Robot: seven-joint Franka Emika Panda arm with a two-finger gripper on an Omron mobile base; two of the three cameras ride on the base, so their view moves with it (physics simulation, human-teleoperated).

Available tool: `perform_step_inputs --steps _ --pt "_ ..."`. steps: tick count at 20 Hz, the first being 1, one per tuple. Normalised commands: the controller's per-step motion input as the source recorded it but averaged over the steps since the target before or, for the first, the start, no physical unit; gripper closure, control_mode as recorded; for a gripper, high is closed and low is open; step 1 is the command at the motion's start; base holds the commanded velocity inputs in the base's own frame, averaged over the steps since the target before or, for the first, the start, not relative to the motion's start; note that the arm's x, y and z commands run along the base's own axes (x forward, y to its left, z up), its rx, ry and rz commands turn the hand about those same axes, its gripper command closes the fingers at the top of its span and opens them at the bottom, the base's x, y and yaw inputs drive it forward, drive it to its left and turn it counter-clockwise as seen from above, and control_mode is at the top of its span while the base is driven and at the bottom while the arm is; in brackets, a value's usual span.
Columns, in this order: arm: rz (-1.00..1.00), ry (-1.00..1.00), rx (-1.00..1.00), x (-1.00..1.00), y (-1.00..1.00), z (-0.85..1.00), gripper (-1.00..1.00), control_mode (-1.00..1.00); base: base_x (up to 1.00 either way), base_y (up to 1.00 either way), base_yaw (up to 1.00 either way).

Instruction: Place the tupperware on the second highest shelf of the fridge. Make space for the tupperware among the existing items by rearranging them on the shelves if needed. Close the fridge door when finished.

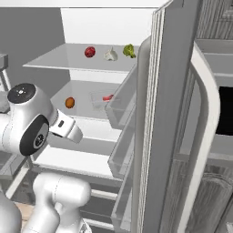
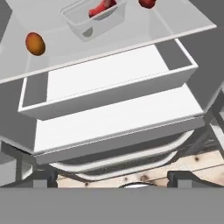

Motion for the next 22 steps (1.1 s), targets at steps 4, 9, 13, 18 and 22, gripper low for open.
perform_step_inputs --steps 4,9,13,18,22 --pt "0.0 0.0 0.0 0.0 0.0 0.0 -1.0 1.0 -0.78 0.0 0.0" --pt "0.0 0.0 0.0 0.0 0.0 0.0 -1.0 1.0 -0.66 0.0 0.0" --pt "0.0 0.0 0.0 0.0 0.0 0.0 -1.0 1.0 -0.44 0.03 0.0" --pt "0.0 0.0 0.0 0.0 0.0 0.0 -1.0 1.0 -0.1 0.08 -0.04" --pt "-0.06 0.0 -0.03 0.0 0.09 0.0 -1.0 -1.0 0.0 0.0 0.0"
